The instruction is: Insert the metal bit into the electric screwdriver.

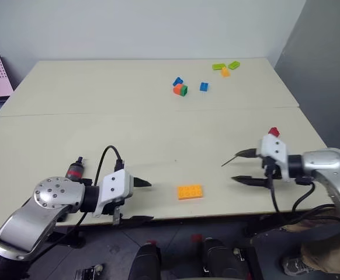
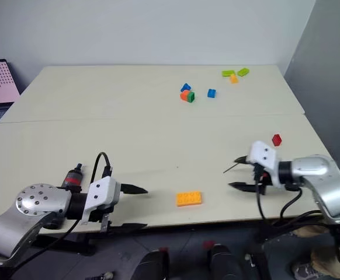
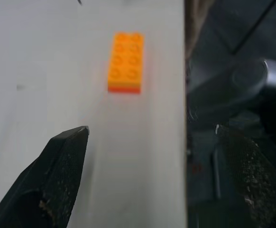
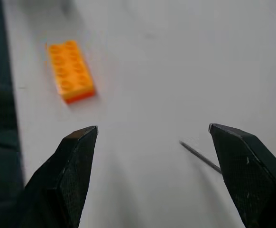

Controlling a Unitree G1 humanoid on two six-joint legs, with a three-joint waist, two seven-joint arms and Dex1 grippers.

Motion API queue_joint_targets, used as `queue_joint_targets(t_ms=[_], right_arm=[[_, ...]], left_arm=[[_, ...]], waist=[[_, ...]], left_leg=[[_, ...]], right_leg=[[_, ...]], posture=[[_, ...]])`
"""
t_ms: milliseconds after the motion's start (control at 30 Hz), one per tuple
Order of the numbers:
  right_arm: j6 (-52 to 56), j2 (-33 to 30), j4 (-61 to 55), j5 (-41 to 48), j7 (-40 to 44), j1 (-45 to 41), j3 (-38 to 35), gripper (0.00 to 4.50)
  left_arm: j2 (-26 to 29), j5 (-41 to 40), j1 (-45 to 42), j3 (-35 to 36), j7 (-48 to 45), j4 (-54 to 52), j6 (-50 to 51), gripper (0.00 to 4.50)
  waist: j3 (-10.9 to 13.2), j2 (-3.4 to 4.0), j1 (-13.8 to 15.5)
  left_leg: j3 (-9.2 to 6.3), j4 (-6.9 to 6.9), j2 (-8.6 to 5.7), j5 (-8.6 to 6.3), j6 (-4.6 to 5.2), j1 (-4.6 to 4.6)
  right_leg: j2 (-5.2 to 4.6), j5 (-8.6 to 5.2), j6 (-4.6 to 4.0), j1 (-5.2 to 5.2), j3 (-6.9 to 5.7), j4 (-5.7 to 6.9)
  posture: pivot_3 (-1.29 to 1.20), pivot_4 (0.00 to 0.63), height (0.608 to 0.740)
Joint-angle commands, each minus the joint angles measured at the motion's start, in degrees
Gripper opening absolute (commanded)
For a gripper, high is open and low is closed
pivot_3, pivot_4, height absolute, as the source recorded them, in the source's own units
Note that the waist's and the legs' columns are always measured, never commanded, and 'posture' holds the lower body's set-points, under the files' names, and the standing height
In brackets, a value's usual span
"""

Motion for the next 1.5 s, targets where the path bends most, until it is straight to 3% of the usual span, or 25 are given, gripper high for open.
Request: queue_joint_targets(t_ms=[33, 333, 600, 700, 767, 967, 1133, 1267, 1500], right_arm=[[-1.9, 3.6, -0.8, -2.9, 1.3, -1.9, 6.6, 3.94], [-7.5, 9.8, 7.7, -9.5, 3.9, -6.0, 15.6, 3.94], [-10.1, 11.0, 9.8, -11.1, 5.0, -5.6, 15.7, 2.34], [-10.4, 11.0, 9.7, -11.3, 4.7, -5.2, 15.4, 1.53], [-10.5, 11.0, 9.5, -11.3, 4.2, -4.9, 15.0, 1.48], [-5.6, 10.2, 6.2, -6.9, -2.5, -0.6, 4.3, 1.48], [-9.6, 6.9, 11.4, -9.4, -13.6, 6.6, -10.8, 1.48], [-13.1, 6.9, 16.5, -10.7, -22.4, 11.7, -20.5, 1.48], [-11.4, 11.6, 21.8, -10.3, -34.7, 13.3, -28.3, 1.48]], left_arm=[[0.0, 0.4, 1.0, 1.8, 0.5, -2.5, -1.7, 4.50], [-0.6, 1.5, 6.9, 2.6, 1.9, -5.1, -3.4, 4.50], [-1.3, 1.0, 7.2, 2.5, 3.2, -6.6, -2.2, 4.50], [-2.0, 0.4, 6.2, 2.1, 3.8, -6.7, -1.7, 4.50], [-2.8, -0.2, 5.3, 1.9, 4.3, -6.6, -1.2, 4.50], [-8.7, -2.0, -0.2, 0.6, 7.0, -5.8, -0.3, 4.50], [-15.6, -2.5, -6.6, -1.4, 11.2, -3.3, 0.1, 4.50], [-17.8, -3.6, -10.1, -2.1, 11.1, -1.7, 1.5, 4.50], [-20.5, -8.2, -14.1, -2.6, 10.5, -0.4, 5.0, 4.50]], waist=[[0.0, -0.01, 0.0], [0.0, -0.02, 0.9], [0.0, -0.03, 1.1], [0.0, -0.03, 1.1], [0.0, -0.03, 1.1], [0.0, -0.05, 1.4], [0.0, -0.09, 2.0], [-0.1, -0.12, 1.9], [-0.1, -0.08, 0.7]], left_leg=[[0.00, -0.02, 0.00, 0.00, 0.00, -0.03], [0.05, -0.09, -0.02, -0.01, 0.01, -0.51], [0.05, 0.03, -0.01, -0.01, 0.01, -0.44], [0.04, 0.00, -0.01, -0.01, 0.01, -0.45], [0.05, -0.01, -0.01, -0.01, 0.01, -0.45], [0.00, 0.08, -0.05, 0.00, 0.01, -0.46], [-0.05, 0.13, -0.08, 0.00, 0.01, -0.41], [-0.03, 0.16, -0.12, 0.00, 0.01, -0.39], [-0.04, 0.15, -0.07, 0.00, 0.02, -0.30]], right_leg=[[-0.01, 0.00, 0.00, 0.01, -0.01, -0.06], [-0.02, 0.00, 0.01, -0.27, -0.14, 0.02], [-0.01, 0.01, 0.00, -0.24, -0.11, 0.10], [-0.01, 0.01, 0.00, -0.24, -0.13, 0.10], [-0.01, 0.01, 0.00, -0.24, -0.13, 0.10], [0.00, 0.03, 0.04, -0.17, -0.13, 0.13], [-0.01, 0.05, 0.07, -0.03, -0.15, 0.10], [-0.01, 0.06, 0.09, 0.04, -0.11, 0.08], [0.09, 0.08, 0.11, 0.04, -0.02, 0.20]], posture=[[0.00, 0.150, 0.740], [0.00, 0.150, 0.740], [0.00, 0.150, 0.740], [0.00, 0.150, 0.740], [0.00, 0.150, 0.740], [0.00, 0.150, 0.740], [0.00, 0.150, 0.740], [0.00, 0.150, 0.740], [0.00, 0.150, 0.740]])
